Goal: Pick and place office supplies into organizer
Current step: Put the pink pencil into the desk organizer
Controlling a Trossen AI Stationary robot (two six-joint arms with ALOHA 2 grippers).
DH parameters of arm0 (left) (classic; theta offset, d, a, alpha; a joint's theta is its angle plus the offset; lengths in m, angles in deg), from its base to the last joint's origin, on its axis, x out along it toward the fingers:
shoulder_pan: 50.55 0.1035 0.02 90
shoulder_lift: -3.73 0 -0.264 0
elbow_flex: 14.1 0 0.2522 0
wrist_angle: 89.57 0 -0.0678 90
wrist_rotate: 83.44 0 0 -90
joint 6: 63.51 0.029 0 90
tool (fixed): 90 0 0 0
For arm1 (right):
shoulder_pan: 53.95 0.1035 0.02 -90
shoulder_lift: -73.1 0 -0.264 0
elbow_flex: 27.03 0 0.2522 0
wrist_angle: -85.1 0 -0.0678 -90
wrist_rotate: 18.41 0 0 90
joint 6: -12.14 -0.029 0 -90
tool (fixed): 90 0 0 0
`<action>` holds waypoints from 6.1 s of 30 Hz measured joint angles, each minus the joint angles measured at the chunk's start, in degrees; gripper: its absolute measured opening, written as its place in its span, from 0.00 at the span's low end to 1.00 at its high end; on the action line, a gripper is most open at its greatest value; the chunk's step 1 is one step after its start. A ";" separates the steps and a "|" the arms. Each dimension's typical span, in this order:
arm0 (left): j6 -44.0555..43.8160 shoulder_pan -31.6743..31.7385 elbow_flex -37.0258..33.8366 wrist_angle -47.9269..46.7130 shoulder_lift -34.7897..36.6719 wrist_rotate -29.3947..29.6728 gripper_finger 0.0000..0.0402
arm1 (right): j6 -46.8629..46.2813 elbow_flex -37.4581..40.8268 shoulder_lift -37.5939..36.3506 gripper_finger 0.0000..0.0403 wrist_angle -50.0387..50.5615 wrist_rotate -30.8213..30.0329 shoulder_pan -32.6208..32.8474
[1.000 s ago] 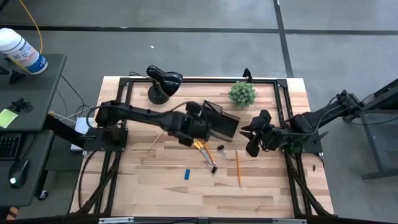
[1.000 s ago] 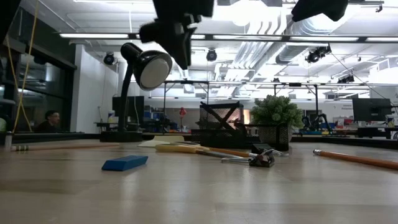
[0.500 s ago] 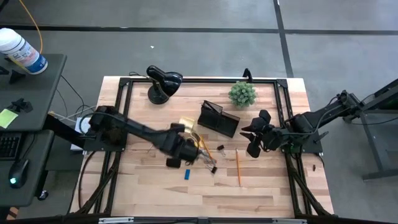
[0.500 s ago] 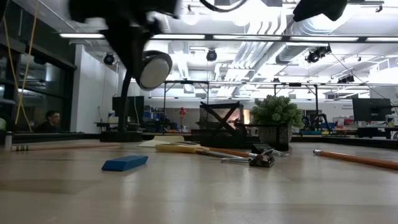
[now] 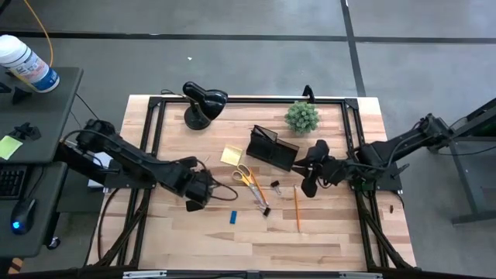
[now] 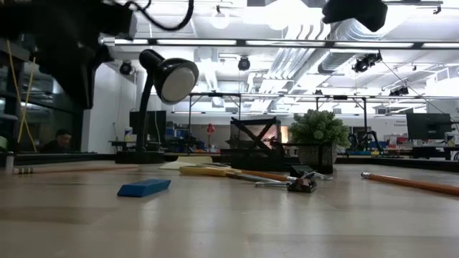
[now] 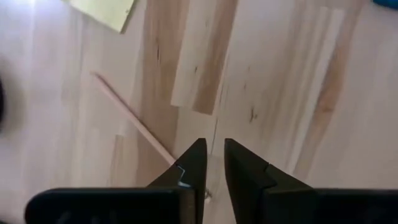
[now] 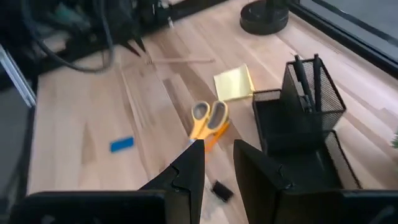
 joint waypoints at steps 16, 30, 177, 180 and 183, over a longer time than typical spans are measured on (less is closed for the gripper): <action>-3.29 -0.33 -7.90 -0.97 5.04 -2.73 0.14 | -6.94 -0.04 3.63 0.21 -14.42 2.63 -10.56; -16.40 -0.32 -25.58 10.42 16.44 -12.84 0.28 | -14.68 -0.07 11.67 0.21 -21.27 12.21 -14.04; -22.91 -0.35 -21.05 8.63 7.89 -14.41 0.25 | -17.52 -0.24 14.89 0.21 -31.50 22.49 -17.59; -23.52 -0.33 -21.05 8.72 7.89 -14.27 0.26 | -17.54 -0.22 14.89 0.21 -31.49 22.49 -17.60; -23.58 -0.28 -21.05 9.49 7.89 -13.27 0.26 | -17.84 -0.22 14.89 0.21 -31.49 22.49 -17.60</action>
